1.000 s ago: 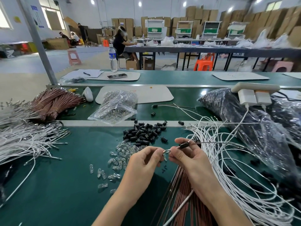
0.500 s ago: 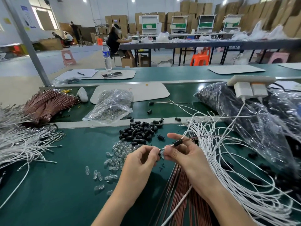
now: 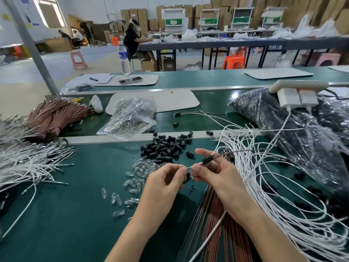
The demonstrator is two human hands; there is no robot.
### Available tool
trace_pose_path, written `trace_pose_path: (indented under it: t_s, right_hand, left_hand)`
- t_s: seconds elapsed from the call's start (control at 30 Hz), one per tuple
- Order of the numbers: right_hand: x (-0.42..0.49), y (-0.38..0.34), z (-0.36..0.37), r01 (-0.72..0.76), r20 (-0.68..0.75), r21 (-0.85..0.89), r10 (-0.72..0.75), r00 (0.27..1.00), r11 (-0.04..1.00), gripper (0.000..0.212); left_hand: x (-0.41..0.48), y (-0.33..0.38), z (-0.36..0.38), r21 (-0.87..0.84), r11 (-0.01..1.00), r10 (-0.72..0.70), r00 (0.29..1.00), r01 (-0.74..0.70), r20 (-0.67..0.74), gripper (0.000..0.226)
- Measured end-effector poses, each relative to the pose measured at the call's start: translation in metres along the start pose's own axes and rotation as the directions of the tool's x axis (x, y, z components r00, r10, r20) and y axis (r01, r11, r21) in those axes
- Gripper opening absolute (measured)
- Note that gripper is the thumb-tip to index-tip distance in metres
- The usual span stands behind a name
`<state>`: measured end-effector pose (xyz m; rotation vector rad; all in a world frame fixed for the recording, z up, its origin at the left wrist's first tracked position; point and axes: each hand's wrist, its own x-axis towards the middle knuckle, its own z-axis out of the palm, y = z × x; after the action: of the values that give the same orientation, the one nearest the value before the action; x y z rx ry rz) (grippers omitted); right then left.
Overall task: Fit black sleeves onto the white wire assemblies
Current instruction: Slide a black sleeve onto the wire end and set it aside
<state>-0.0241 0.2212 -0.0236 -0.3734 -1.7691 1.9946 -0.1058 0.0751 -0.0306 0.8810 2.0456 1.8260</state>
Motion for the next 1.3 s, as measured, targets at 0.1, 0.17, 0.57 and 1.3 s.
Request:
trace_pose_path:
  t_s: [0.1, 0.17, 0.57, 1.3]
  right_hand:
    - [0.001, 0.001, 0.001, 0.01, -0.002, -0.025, -0.01, 1.0, 1.0, 0.036]
    - [0.001, 0.002, 0.002, 0.015, 0.001, -0.042, -0.015, 1.0, 0.999, 0.036]
    - [0.002, 0.003, 0.002, 0.034, -0.004, -0.108, -0.034, 0.999, 0.994, 0.036]
    - [-0.003, -0.007, 0.006, -0.091, -0.074, 0.122, 0.101, 0.992, 0.988, 0.022]
  left_hand:
    - [0.001, -0.001, -0.002, -0.02, 1.0, -0.013, 1.0, 0.013, -0.002, 0.01]
    - [0.001, -0.001, -0.003, -0.025, 0.999, -0.021, 1.0, 0.021, -0.001, 0.009]
    - [0.0, 0.003, -0.004, 0.059, 0.998, -0.02, 1.0, 0.019, 0.019, 0.009]
    - [0.007, -0.008, -0.033, 0.821, 0.558, 0.141, 0.961, 0.12, -0.236, 0.04]
